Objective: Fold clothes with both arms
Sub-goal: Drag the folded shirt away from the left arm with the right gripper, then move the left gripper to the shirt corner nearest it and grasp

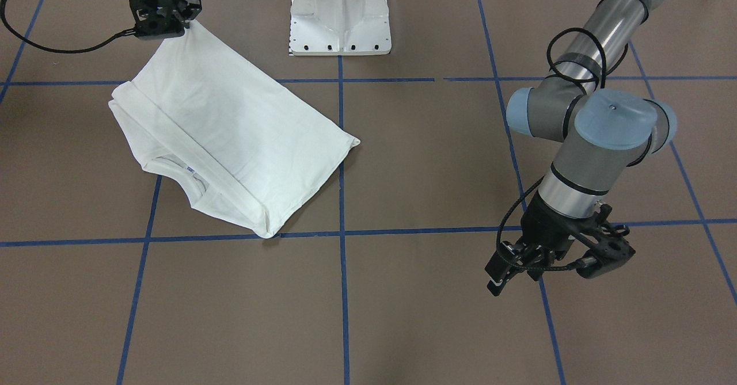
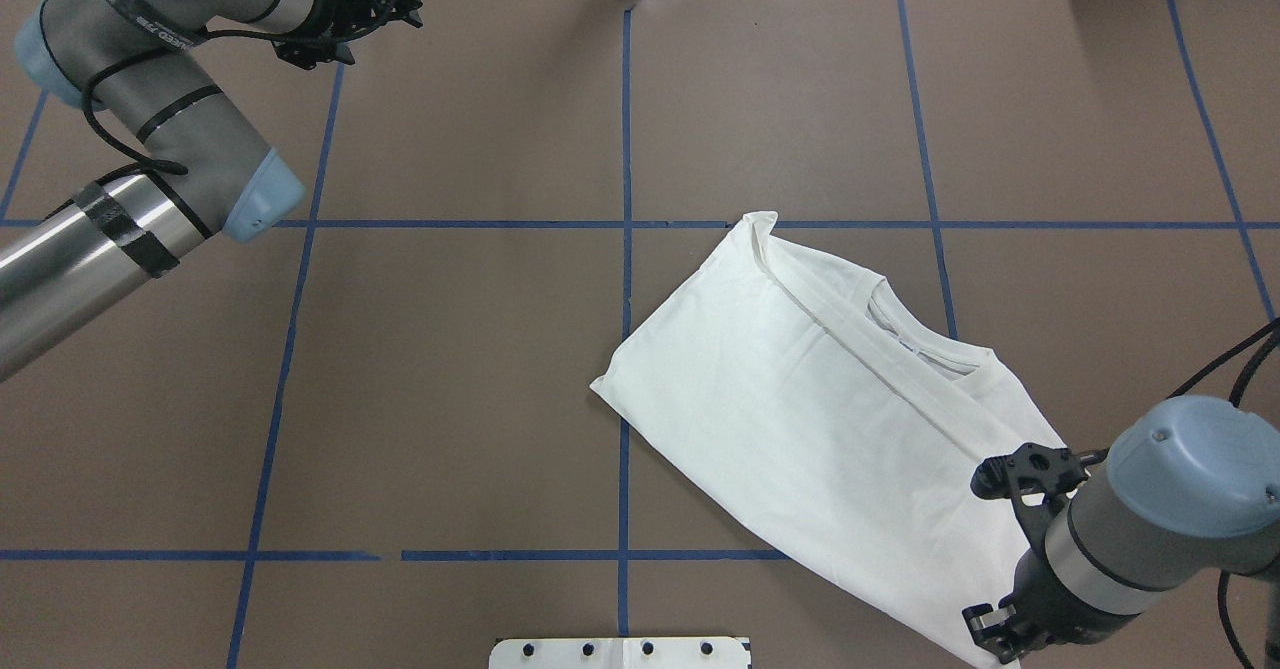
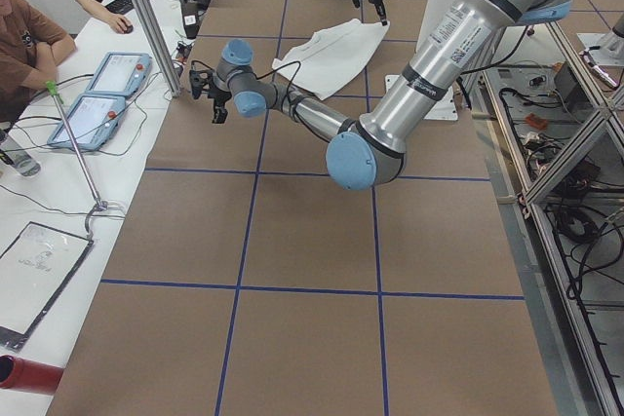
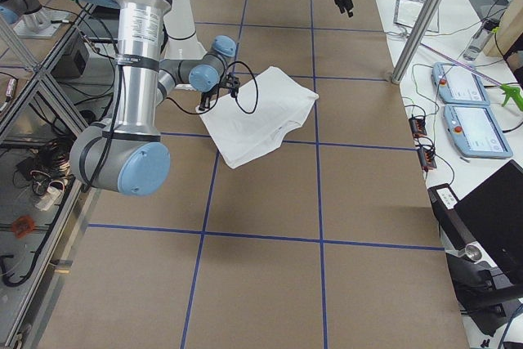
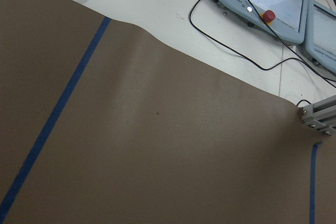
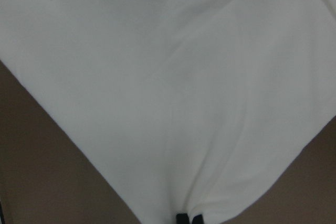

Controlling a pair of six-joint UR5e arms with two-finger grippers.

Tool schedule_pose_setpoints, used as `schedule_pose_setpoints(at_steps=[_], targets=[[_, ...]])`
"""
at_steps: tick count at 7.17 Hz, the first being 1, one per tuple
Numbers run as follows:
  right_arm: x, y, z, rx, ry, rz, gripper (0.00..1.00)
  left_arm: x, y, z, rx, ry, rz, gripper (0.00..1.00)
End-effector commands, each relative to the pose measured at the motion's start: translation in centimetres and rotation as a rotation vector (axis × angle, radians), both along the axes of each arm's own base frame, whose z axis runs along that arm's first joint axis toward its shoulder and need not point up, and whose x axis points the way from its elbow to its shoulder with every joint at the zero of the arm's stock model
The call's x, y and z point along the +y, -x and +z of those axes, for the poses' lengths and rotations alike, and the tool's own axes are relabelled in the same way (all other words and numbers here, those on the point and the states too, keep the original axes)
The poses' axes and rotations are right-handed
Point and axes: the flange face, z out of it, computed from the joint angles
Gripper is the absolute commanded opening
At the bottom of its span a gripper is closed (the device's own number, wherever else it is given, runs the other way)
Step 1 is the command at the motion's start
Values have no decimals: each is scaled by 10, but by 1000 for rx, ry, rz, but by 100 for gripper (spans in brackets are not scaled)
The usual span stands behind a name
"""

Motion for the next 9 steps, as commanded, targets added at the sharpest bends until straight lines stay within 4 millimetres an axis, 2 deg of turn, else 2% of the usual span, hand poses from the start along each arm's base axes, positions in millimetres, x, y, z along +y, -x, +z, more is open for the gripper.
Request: schedule_pose_setpoints(at_steps=[1,2,3,4,5,6,7,8,9], targets=[[39,31,-22,2,69,-24,0,5,0,-10,11,-17,3,99],[39,35,-31,-15,67,-20,99,7,-2,-11,12,-18,7,99],[37,34,-36,-27,67,-7,100,8,-5,-11,14,-19,12,99],[23,29,-42,-41,66,29,100,18,-14,-19,24,-31,34,99],[3,20,-43,-48,63,80,100,36,-31,-33,32,-36,69,99],[-22,12,-54,-77,56,143,100,65,-53,-55,31,-28,116,99],[-52,12,-87,-153,29,210,100,104,-71,-79,40,-12,163,99],[-82,-5,-98,-178,13,291,100,151,-104,-95,101,68,188,99],[-107,-18,-117,-220,-8,353,100,185,-141,-101,145,149,209,99]])
